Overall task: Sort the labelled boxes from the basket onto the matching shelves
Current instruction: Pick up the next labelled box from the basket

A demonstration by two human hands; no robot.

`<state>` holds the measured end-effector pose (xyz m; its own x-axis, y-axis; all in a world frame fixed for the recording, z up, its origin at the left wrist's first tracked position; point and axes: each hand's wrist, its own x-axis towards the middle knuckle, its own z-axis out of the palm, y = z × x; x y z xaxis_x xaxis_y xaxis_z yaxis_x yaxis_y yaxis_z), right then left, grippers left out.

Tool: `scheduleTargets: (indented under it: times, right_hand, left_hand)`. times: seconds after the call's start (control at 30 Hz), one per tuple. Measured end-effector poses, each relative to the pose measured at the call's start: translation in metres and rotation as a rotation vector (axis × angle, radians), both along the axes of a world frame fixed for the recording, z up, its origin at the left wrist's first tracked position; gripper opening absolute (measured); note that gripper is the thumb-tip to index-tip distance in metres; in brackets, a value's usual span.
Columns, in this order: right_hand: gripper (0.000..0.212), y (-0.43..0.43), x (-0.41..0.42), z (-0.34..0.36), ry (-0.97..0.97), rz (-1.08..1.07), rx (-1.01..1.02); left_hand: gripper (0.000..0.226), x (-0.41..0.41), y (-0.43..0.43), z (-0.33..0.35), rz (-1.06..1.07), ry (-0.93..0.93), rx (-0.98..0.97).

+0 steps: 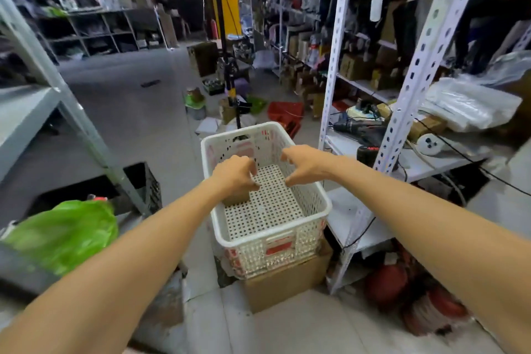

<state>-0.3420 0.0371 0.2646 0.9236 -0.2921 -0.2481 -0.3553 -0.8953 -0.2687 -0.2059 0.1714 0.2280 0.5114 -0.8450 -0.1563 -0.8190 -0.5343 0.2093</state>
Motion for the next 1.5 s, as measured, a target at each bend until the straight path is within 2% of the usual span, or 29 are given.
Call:
scheduleTargets:
  times: [0.13, 0.3, 0.57, 0.7, 0.8, 1.03, 1.23, 1.5]
  right_hand:
    - [0.059, -0.011, 0.047, -0.016, 0.016, 0.068, 0.003]
    - [0.047, -0.051, 0.109, -0.044, 0.076, 0.149, -0.036]
    - [0.062, -0.132, 0.2, -0.099, 0.161, 0.235, 0.013]
    - [0.059, -0.157, 0.234, -0.128, 0.249, 0.274, -0.017]
    - [0.068, -0.166, 0.255, -0.15, 0.28, 0.307, -0.006]
    - [0.071, -0.182, 0.306, -0.204, 0.319, 0.314, 0.068]
    - [0.078, -0.202, 0.359, -0.278, 0.4, 0.259, 0.089]
    - [0.071, -0.216, 0.422, -0.385, 0.458, 0.115, 0.211]
  left_hand:
    - [0.04, 0.041, -0.006, -0.012, 0.075, 0.015, 0.012]
    - [0.041, 0.087, -0.042, -0.041, 0.163, 0.011, 0.031]
    - [0.038, 0.151, -0.104, -0.092, 0.286, 0.133, 0.095]
    - [0.044, 0.17, -0.116, -0.121, 0.348, 0.188, 0.154]
    - [0.047, 0.187, -0.126, -0.141, 0.38, 0.206, 0.178]
    - [0.05, 0.235, -0.153, -0.191, 0.416, 0.234, 0.228]
    - [0.056, 0.292, -0.183, -0.261, 0.437, 0.389, 0.222]
    - [0.064, 0.358, -0.203, -0.364, 0.449, 0.36, 0.292]
